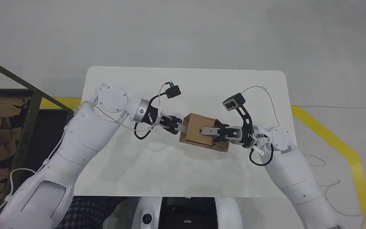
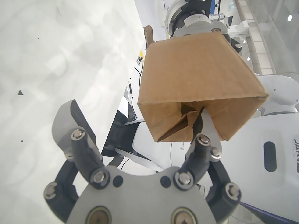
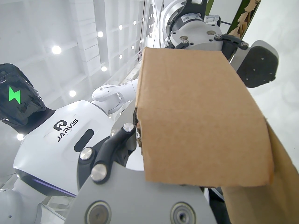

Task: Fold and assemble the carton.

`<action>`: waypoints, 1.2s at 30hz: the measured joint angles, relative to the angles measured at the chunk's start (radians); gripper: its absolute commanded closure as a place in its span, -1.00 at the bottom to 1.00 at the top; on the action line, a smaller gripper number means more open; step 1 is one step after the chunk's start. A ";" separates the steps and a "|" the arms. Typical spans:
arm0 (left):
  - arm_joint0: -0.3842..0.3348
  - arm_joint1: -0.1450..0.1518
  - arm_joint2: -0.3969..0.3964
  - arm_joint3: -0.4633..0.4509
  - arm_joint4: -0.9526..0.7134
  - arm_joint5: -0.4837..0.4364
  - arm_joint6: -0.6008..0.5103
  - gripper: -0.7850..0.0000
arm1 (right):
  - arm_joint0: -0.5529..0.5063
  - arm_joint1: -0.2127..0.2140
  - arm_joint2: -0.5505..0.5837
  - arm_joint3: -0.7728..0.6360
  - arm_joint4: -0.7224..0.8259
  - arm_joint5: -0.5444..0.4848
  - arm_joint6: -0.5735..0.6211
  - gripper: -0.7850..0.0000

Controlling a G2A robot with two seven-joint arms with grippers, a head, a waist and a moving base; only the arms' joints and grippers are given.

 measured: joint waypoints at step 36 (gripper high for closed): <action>0.045 0.023 -0.107 0.111 -0.074 -0.150 0.084 -1.00 | 0.043 0.016 0.018 0.055 -0.096 -0.035 0.130 1.00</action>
